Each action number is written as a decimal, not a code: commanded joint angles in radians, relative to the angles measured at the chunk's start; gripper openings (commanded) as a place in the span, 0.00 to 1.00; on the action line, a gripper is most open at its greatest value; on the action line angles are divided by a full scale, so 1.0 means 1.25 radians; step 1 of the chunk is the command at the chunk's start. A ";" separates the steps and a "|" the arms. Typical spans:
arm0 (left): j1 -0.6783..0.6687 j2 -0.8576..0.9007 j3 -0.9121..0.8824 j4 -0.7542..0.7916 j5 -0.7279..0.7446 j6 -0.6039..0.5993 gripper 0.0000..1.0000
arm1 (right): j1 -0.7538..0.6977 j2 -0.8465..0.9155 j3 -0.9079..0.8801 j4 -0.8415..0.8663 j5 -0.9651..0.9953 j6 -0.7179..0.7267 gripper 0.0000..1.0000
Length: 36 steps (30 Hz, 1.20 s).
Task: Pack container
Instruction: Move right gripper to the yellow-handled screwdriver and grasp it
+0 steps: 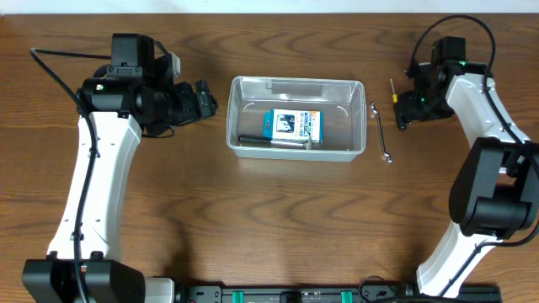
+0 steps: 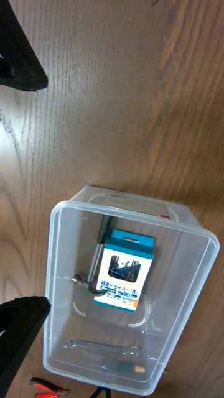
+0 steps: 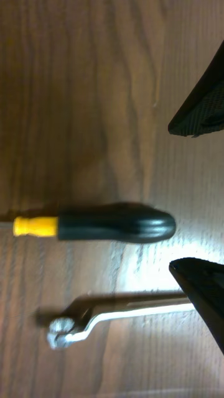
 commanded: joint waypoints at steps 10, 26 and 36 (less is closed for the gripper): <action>-0.001 -0.005 0.000 -0.002 -0.007 0.001 0.98 | 0.057 0.073 -0.005 0.050 0.050 0.071 0.64; -0.001 -0.005 0.000 -0.002 -0.007 0.001 0.98 | 0.056 0.089 -0.005 0.061 0.057 0.130 0.45; -0.001 -0.005 0.000 -0.002 -0.007 0.001 0.98 | 0.056 0.089 -0.011 0.044 0.082 0.140 0.41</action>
